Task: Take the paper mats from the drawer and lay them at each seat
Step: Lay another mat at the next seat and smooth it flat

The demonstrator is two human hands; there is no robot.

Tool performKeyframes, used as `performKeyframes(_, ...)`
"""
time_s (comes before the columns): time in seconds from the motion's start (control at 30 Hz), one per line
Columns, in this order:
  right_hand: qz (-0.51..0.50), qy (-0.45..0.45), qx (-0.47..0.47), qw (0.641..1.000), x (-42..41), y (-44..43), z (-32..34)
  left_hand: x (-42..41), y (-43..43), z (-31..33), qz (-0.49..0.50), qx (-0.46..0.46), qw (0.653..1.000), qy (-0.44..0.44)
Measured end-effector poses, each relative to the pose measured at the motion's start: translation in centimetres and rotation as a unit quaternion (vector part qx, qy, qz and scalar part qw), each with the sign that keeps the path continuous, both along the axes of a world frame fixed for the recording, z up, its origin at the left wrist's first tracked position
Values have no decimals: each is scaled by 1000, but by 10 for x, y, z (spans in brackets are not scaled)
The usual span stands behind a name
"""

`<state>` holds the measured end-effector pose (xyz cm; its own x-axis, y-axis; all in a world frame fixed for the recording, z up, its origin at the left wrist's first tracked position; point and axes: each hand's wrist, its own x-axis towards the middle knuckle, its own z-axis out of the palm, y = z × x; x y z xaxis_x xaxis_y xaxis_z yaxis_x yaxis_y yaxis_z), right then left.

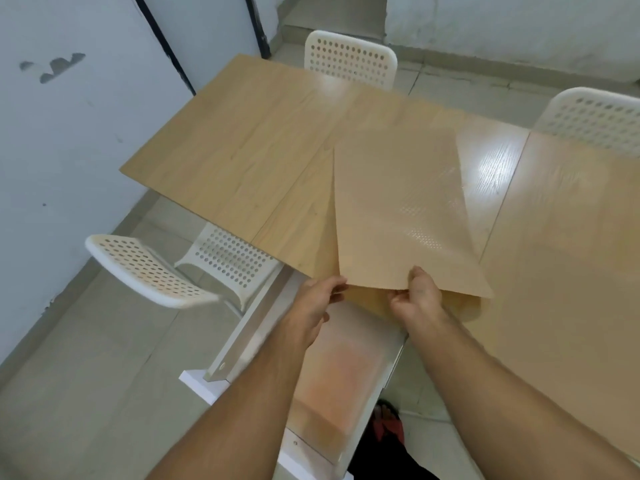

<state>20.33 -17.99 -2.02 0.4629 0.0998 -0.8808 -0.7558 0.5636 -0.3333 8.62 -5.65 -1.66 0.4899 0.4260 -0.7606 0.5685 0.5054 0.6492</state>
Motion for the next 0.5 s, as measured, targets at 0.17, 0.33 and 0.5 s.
performKeyframes(0.17, 15, -62, -55, 996, 7, -1, -6, -2, -10, 6, -23, 23, 999, 19)
performKeyframes(0.33, 36, -90, -59, 994, 18, -14, 4, 10, 0, 24, 111, -91, 987, -78)
performKeyframes(0.5, 141, -123, 33, 982, 25, -31, 26, 19, 23, 51, 173, -102, 971, -130)
